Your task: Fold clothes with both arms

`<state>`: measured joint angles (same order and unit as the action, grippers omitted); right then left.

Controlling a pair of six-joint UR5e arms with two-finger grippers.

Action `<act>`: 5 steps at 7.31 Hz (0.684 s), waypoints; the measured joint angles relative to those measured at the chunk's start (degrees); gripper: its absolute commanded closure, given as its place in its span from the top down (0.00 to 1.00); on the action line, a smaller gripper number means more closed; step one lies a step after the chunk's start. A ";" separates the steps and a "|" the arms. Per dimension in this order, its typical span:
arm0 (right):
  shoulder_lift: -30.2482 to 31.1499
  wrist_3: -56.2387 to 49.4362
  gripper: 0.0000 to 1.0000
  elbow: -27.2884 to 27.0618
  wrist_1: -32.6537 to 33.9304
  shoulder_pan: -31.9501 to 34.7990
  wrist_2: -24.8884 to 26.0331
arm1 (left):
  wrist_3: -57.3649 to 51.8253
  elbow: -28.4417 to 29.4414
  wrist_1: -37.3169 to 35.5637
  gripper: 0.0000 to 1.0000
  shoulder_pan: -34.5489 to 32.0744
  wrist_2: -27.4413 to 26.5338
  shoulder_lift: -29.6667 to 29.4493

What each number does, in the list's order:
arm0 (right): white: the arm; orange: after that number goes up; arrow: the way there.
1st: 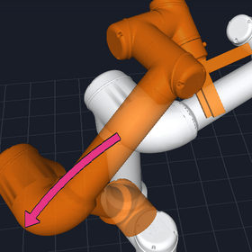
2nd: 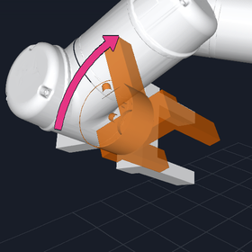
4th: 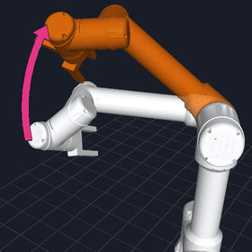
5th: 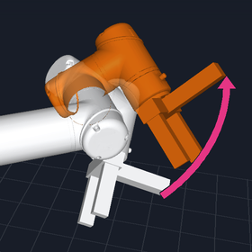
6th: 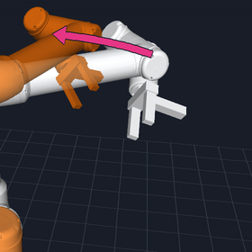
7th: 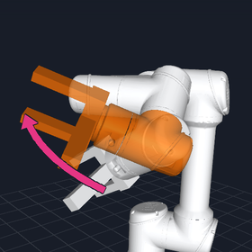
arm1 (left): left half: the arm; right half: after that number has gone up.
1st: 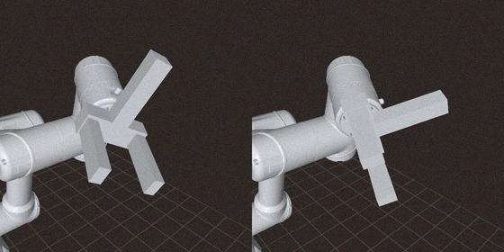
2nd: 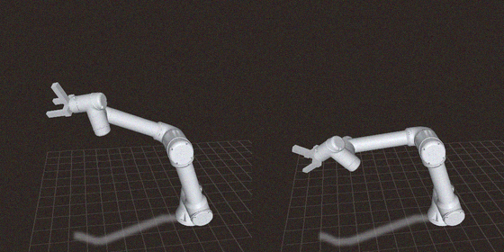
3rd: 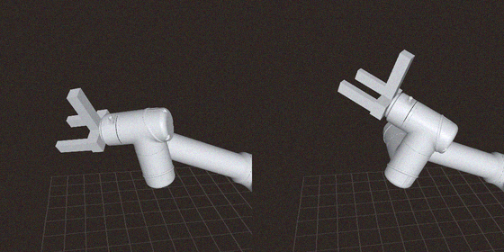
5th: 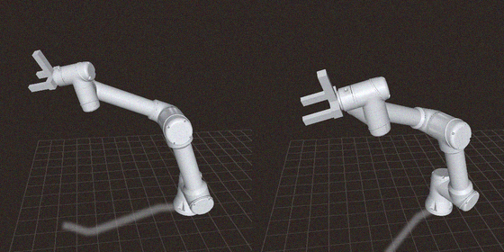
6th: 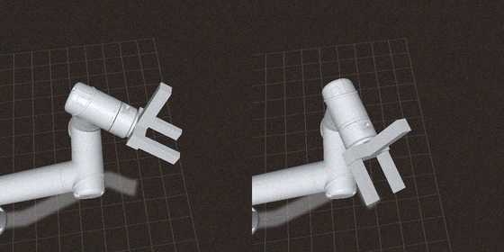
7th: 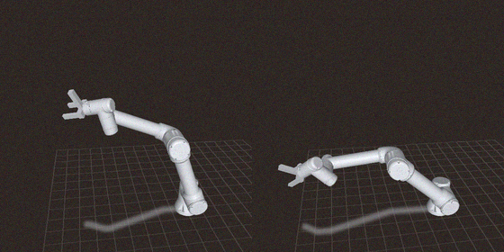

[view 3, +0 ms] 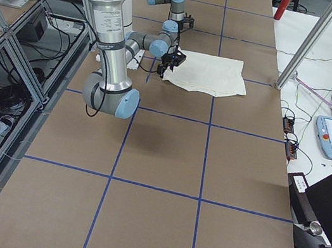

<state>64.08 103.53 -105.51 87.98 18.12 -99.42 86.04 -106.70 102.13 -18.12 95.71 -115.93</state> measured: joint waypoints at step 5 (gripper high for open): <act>0.53 0.43 1.00 2.04 -2.88 -0.21 0.55 | 0.03 -0.06 0.00 0.00 -0.16 0.00 0.00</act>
<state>64.61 103.96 -103.47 85.10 17.91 -98.87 86.08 -106.76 102.13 -18.27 95.71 -115.93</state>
